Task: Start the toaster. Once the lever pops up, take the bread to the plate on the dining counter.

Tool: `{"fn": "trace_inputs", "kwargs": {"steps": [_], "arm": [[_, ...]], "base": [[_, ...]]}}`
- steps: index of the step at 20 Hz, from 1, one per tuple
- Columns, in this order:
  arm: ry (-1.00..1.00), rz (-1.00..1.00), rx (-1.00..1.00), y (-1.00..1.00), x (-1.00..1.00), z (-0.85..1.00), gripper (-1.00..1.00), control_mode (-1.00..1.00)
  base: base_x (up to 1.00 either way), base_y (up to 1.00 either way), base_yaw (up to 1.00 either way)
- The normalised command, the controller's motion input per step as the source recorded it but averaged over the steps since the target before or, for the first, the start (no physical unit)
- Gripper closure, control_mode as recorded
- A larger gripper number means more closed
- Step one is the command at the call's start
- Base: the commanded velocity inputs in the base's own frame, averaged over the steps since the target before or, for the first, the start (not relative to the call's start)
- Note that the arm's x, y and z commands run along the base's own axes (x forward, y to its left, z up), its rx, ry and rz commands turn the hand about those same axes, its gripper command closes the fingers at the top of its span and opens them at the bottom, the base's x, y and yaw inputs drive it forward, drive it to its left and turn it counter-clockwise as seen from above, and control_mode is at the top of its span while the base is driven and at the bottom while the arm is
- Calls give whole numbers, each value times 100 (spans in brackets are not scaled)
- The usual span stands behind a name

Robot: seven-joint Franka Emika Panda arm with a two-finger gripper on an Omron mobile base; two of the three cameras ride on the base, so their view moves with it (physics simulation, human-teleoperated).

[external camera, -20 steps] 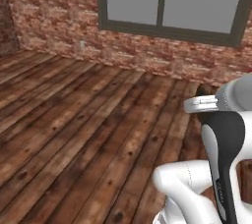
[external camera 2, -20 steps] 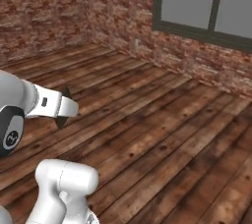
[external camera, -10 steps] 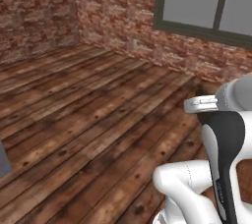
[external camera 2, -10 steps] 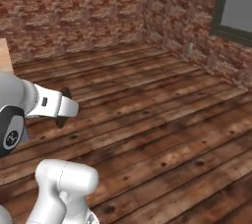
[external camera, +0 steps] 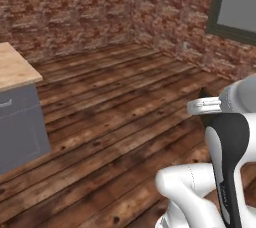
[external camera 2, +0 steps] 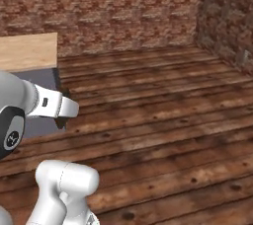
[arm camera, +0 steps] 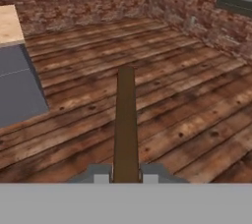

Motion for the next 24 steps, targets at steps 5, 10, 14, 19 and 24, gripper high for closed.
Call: {"fn": "trace_inputs", "kwargs": {"steps": [5,10,14,19,24], "arm": [[0,0,0,0,0,0,100,100],[0,0,0,0,0,0,100,100],[0,0,0,0,0,0,100,100],[0,0,0,0,0,0,100,100],[0,0,0,0,0,0,100,100]], "base": [[8,0,41],[6,0,39],[3,0,35],[25,-60,16],[86,-99,4]]}}
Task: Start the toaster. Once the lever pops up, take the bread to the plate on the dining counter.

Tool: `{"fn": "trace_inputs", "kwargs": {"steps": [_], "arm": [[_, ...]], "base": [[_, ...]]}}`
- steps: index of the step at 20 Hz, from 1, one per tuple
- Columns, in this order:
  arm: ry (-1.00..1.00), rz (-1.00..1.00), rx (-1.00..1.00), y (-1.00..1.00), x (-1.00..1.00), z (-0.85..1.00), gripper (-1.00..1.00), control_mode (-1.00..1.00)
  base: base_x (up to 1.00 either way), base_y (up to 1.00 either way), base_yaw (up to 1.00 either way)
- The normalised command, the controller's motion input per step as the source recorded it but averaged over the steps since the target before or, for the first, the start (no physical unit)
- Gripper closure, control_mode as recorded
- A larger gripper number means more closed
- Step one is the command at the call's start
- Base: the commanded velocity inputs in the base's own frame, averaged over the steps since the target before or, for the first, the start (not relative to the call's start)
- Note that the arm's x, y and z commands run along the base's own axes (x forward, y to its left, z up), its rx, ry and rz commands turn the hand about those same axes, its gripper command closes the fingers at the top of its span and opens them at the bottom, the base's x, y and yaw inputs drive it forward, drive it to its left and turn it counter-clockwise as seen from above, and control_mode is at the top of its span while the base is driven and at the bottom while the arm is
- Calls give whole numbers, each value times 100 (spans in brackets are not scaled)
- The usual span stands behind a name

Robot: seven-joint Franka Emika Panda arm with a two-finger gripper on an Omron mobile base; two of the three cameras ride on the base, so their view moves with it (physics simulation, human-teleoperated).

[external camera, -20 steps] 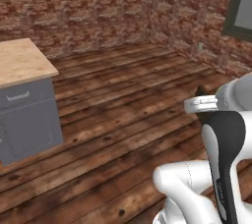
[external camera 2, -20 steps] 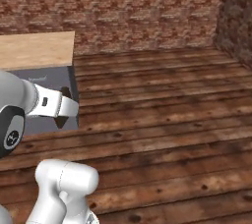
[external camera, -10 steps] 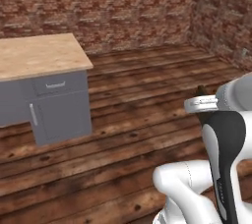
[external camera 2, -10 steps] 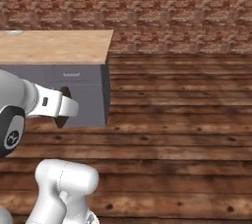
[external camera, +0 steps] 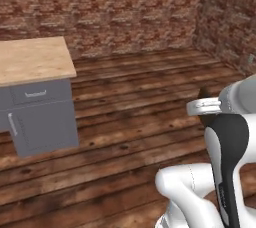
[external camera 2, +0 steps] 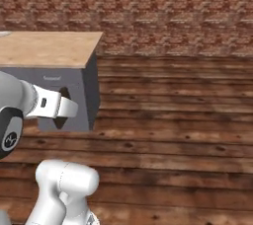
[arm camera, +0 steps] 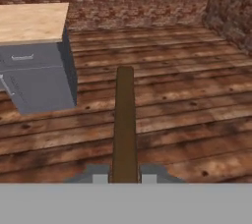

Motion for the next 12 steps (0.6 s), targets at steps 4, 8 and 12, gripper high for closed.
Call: {"fn": "trace_inputs", "kwargs": {"steps": [4,8,12], "arm": [[0,0,0,0,0,0,100,100],[0,0,0,0,0,0,100,100],[0,0,0,0,0,0,100,100]], "base": [[100,-100,0],[100,-100,1],[100,-100,4]]}}
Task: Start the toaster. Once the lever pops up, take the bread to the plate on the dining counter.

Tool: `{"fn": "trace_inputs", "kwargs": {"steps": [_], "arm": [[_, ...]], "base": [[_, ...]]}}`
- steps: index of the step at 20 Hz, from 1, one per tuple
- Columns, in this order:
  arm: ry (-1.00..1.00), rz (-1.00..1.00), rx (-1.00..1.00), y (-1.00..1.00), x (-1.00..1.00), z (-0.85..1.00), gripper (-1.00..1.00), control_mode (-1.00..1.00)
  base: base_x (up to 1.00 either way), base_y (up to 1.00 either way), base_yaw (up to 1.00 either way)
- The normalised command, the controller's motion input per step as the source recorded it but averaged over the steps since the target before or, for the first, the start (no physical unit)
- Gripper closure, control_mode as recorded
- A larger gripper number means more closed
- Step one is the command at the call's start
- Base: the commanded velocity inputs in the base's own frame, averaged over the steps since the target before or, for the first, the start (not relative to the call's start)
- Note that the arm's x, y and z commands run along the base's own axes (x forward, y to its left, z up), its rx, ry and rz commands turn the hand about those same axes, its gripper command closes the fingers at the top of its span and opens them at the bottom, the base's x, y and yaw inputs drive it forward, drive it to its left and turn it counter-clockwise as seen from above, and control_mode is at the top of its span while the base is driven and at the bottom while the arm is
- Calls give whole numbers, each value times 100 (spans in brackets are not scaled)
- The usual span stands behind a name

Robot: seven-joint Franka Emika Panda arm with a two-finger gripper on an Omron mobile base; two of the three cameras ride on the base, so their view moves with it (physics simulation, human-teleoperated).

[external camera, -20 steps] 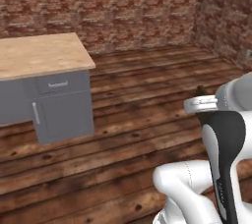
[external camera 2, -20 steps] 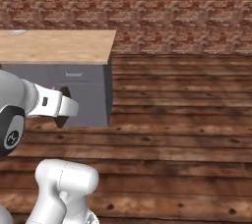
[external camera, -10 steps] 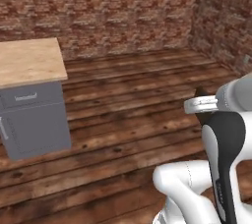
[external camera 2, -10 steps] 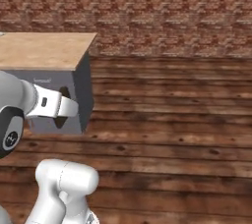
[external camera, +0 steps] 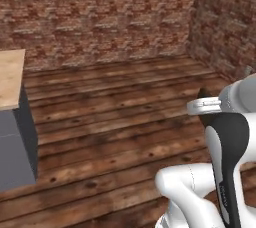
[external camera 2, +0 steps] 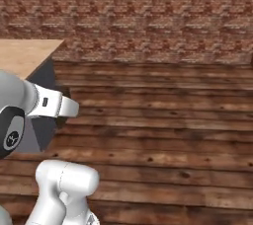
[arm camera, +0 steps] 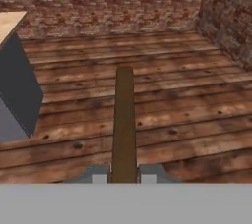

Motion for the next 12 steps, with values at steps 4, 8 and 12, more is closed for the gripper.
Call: {"fn": "trace_inputs", "kwargs": {"steps": [4,8,12], "arm": [[0,0,0,0,0,0,100,100],[0,0,0,0,0,0,100,100],[0,0,0,0,0,0,100,100]], "base": [[100,-100,8],[100,-96,11],[100,-87,12]]}}
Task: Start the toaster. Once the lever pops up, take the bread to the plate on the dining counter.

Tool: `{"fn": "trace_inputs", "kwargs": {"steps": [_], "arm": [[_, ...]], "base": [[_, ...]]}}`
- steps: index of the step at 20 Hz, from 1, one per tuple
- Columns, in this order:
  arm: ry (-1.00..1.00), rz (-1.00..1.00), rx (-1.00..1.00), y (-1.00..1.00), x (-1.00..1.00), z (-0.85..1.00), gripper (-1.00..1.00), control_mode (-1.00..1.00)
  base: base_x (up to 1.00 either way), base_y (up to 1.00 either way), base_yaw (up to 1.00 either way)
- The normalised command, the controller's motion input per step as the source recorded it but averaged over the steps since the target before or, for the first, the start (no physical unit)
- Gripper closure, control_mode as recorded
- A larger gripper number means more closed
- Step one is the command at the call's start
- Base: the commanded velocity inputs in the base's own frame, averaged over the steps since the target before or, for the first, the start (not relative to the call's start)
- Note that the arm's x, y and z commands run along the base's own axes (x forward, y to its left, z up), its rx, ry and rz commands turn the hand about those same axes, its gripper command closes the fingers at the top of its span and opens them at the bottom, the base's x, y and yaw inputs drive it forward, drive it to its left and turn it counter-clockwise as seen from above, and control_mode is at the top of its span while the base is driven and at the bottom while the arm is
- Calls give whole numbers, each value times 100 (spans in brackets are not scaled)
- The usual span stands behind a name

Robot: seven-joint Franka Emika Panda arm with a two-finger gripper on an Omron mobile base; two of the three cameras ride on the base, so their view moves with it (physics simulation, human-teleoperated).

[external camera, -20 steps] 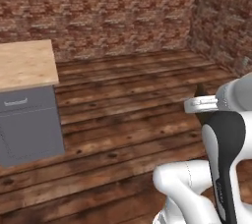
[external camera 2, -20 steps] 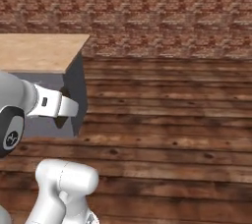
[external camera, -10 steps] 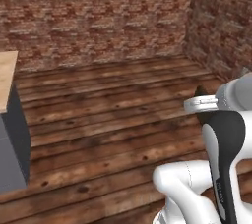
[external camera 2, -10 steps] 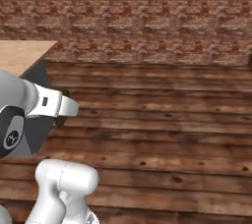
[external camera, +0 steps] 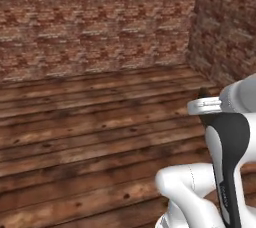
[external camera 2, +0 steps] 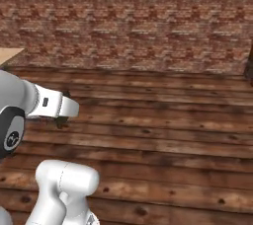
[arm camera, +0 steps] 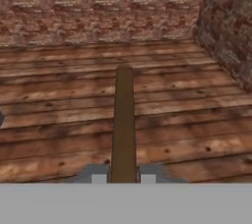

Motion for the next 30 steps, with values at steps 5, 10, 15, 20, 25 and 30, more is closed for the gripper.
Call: {"fn": "trace_inputs", "kwargs": {"steps": [5,10,15,20,25,30], "arm": [[0,0,0,0,0,0,100,100],[0,0,0,0,0,0,100,100],[0,0,0,0,0,0,100,100],[0,0,0,0,0,0,100,100],[0,0,0,0,0,0,100,100],[0,0,0,0,0,0,100,100]], "base": [[100,-41,21],[100,-7,25],[100,-9,30],[100,-34,41],[100,-53,46],[100,-68,43]]}}
